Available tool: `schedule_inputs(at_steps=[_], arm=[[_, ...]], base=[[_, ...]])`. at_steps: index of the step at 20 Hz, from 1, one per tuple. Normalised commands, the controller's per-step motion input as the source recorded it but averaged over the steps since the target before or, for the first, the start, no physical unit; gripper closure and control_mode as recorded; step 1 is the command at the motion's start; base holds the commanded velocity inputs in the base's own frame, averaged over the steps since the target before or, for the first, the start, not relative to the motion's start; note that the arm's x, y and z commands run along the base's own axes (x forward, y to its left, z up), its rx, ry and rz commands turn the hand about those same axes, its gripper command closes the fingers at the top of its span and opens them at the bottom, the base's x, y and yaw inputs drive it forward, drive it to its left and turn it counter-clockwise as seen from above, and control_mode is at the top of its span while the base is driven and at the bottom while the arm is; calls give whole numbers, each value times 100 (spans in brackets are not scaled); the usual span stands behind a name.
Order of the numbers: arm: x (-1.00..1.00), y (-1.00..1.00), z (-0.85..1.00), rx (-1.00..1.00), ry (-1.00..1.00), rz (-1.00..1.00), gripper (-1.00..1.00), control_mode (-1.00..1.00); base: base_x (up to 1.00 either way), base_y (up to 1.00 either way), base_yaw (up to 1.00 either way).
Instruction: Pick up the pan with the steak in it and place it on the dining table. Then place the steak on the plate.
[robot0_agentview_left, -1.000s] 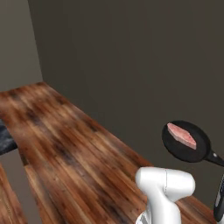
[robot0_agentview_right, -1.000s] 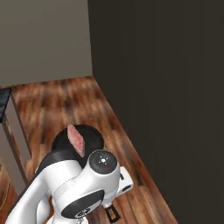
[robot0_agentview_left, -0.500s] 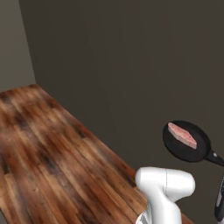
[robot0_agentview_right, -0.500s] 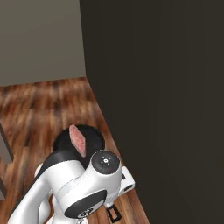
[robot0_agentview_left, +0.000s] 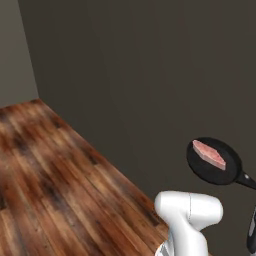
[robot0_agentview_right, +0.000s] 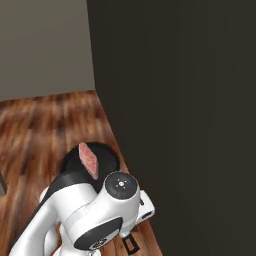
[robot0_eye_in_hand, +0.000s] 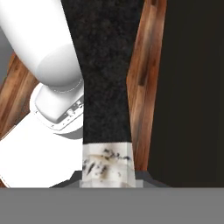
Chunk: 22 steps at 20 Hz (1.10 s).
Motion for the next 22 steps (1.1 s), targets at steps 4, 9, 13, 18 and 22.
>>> schedule_inputs(at_steps=[4, 9, 13, 18, 22], arm=[[0, 0, 0, 0, 0, 0, 100, 100], [0, 0, 0, 0, 0, 0, 100, 100], [0, 0, 0, 0, 0, 0, 100, 100], [0, 0, 0, 0, 0, 0, 100, 100], [0, 0, 0, 0, 0, 0, 100, 100]], base=[[93, 1, -3], [99, 18, -5], [100, 33, -8], [100, 38, -8], [100, 40, -8]])
